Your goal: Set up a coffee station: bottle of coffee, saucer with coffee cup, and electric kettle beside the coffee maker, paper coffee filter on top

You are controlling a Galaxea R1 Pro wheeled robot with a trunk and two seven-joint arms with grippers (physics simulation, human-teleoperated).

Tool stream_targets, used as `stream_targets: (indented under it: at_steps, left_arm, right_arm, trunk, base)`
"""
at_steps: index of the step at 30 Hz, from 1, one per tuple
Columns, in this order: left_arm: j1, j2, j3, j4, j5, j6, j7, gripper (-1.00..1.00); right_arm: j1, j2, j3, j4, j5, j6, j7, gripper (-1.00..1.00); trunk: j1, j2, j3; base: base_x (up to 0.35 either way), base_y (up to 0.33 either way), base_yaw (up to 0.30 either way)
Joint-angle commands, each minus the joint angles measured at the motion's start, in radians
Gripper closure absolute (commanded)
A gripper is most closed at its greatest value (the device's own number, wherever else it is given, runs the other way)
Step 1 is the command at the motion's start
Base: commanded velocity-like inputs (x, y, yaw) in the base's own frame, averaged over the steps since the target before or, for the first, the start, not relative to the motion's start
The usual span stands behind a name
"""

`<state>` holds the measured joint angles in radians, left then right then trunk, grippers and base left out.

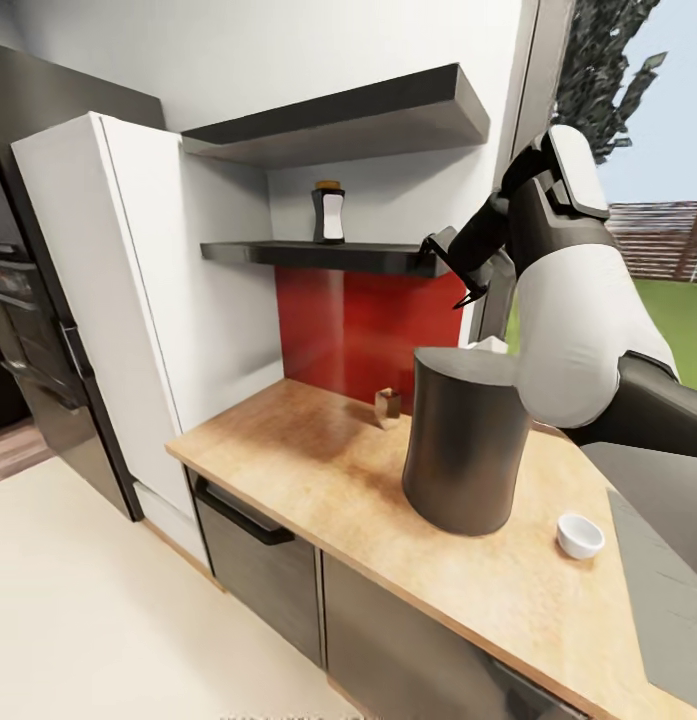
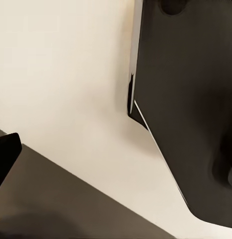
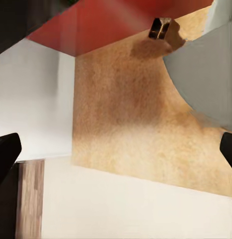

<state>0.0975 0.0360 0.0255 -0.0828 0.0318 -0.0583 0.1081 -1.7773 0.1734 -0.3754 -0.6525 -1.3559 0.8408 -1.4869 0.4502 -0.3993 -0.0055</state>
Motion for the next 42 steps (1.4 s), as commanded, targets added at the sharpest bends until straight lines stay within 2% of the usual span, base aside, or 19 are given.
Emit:
stream_targets:
  at_steps: [1, 11, 14, 16, 19, 20, 21, 23, 25, 27, 31, 37, 42]
  left_arm:
    - [0.001, 0.0, 0.002, -0.002, 0.003, -0.002, 0.001, -1.0]
    - [0.001, 0.001, 0.002, -0.002, 0.003, -0.002, 0.001, -1.0]
    - [0.001, 0.002, 0.002, -0.002, 0.003, -0.002, 0.001, -1.0]
    - [0.0, 0.002, 0.002, -0.002, 0.003, -0.002, 0.001, -1.0]
    - [-0.001, 0.003, 0.002, -0.002, 0.003, -0.002, 0.001, -1.0]
    - [-0.001, 0.004, 0.002, -0.002, 0.003, -0.002, 0.001, -1.0]
    - [-0.001, 0.004, 0.002, -0.002, 0.003, -0.003, 0.001, -1.0]
    - [-0.001, 0.004, 0.002, -0.003, 0.003, -0.003, 0.001, -1.0]
    - [-0.002, 0.004, 0.002, -0.003, 0.003, -0.003, 0.001, -1.0]
    - [-0.002, 0.004, 0.002, -0.003, 0.002, -0.003, 0.0, -1.0]
    - [-0.002, 0.003, 0.002, -0.003, 0.002, -0.003, 0.0, -1.0]
    - [-0.003, 0.002, 0.002, -0.003, 0.002, -0.003, 0.0, -1.0]
    - [-0.004, 0.002, 0.002, -0.004, 0.002, -0.003, 0.001, -1.0]
  right_arm:
    - [-0.001, 0.001, -0.004, -0.001, -0.005, 0.011, -0.008, -1.0]
    - [-0.001, 0.001, -0.005, 0.018, -0.006, 0.011, -0.009, -1.0]
    - [-0.001, 0.001, -0.005, 0.066, -0.006, 0.015, -0.008, -1.0]
    - [-0.001, 0.001, -0.005, 0.141, -0.007, 0.043, -0.004, -1.0]
    - [-0.001, 0.001, -0.005, 0.224, -0.012, 0.096, 0.051, -1.0]
    - [-0.001, 0.001, -0.006, 0.265, -0.015, 0.117, 0.095, -1.0]
    - [0.0, 0.001, -0.006, 0.34, -0.018, 0.138, 0.169, -1.0]
    - [0.001, 0.001, -0.006, 0.437, -0.019, 0.152, 0.24, -1.0]
    - [0.013, 0.001, -0.005, 0.524, -0.02, 0.158, 0.272, -1.0]
    - [0.044, 0.001, -0.005, 0.57, -0.02, 0.161, 0.287, -1.0]
    - [0.089, 0.001, -0.005, 0.597, -0.021, 0.162, 0.296, -1.0]
    - [0.122, 0.001, -0.005, 0.62, -0.022, 0.162, 0.297, -1.0]
    - [0.183, 0.001, -0.005, 0.624, -0.022, 0.162, 0.298, -1.0]
  trunk:
    - [0.0, -0.001, 0.001]
    - [0.0, -0.001, 0.008]
    - [0.0, -0.001, 0.008]
    - [0.0, -0.001, 0.008]
    - [0.0, -0.001, 0.008]
    - [0.0, -0.001, 0.008]
    - [0.0, -0.001, 0.008]
    - [0.0, -0.001, 0.008]
    - [0.0, -0.001, 0.008]
    - [0.0, -0.001, 0.008]
    - [0.0, -0.001, 0.008]
    - [0.0, -0.001, 0.008]
    - [0.0, -0.001, 0.008]
  base:
    - [-0.3, 0.13, 0.0]
    - [-0.236, 0.112, 0.0]
    - [-0.034, 0.013, 0.0]
    - [-0.009, 0.003, 0.0]
    - [-0.003, 0.001, 0.0]
    - [-0.001, 0.001, 0.0]
    - [0.0, 0.0, 0.0]
    - [0.0, 0.0, 0.0]
    - [0.0, 0.0, 0.0]
    - [0.0, 0.0, 0.0]
    - [0.0, 0.0, 0.0]
    - [-0.006, 0.006, 0.0]
    - [-0.117, 0.115, 0.0]
